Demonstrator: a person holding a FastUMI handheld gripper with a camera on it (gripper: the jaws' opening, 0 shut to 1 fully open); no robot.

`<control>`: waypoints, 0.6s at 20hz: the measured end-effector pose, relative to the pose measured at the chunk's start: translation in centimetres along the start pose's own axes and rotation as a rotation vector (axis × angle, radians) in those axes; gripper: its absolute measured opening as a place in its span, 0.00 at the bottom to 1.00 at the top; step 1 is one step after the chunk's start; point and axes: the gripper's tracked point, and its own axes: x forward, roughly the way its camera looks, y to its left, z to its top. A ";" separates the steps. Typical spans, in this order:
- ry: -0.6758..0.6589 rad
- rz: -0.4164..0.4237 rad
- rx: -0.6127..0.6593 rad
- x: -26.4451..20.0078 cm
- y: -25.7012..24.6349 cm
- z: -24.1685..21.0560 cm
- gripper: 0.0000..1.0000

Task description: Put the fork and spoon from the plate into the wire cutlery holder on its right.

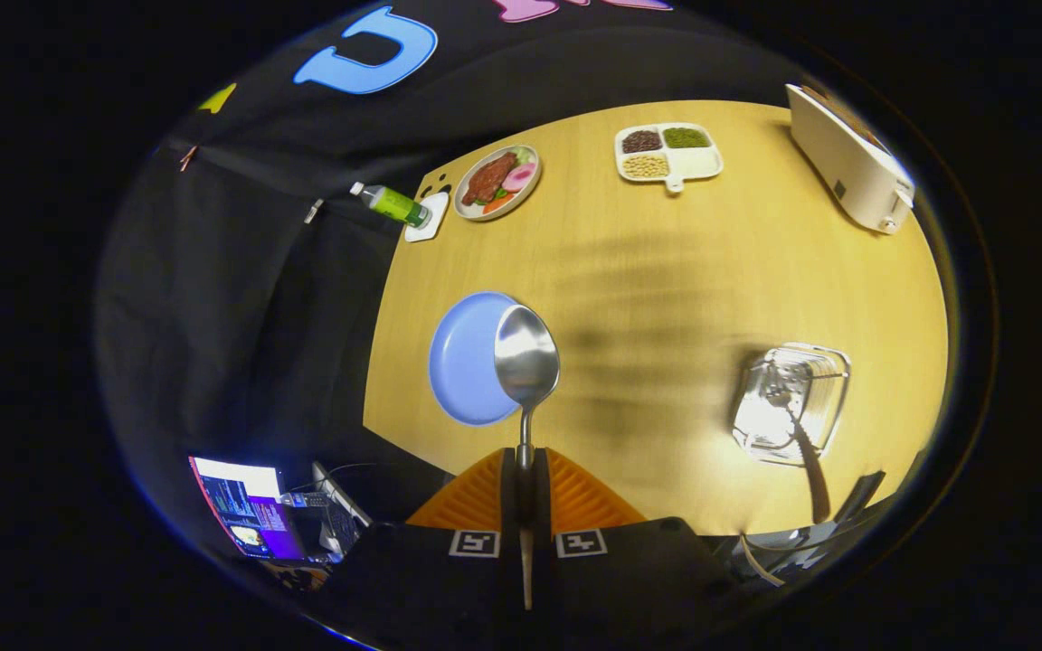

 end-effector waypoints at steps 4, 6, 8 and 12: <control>0.031 -0.085 0.026 -3.7 -5.7 -0.4 0.08; 0.097 -0.156 0.022 -5.0 -8.8 -1.8 0.08; 0.204 -0.176 0.044 -6.6 -10.6 -3.0 0.08; 0.376 -0.211 0.070 -6.3 -13.4 -3.9 0.08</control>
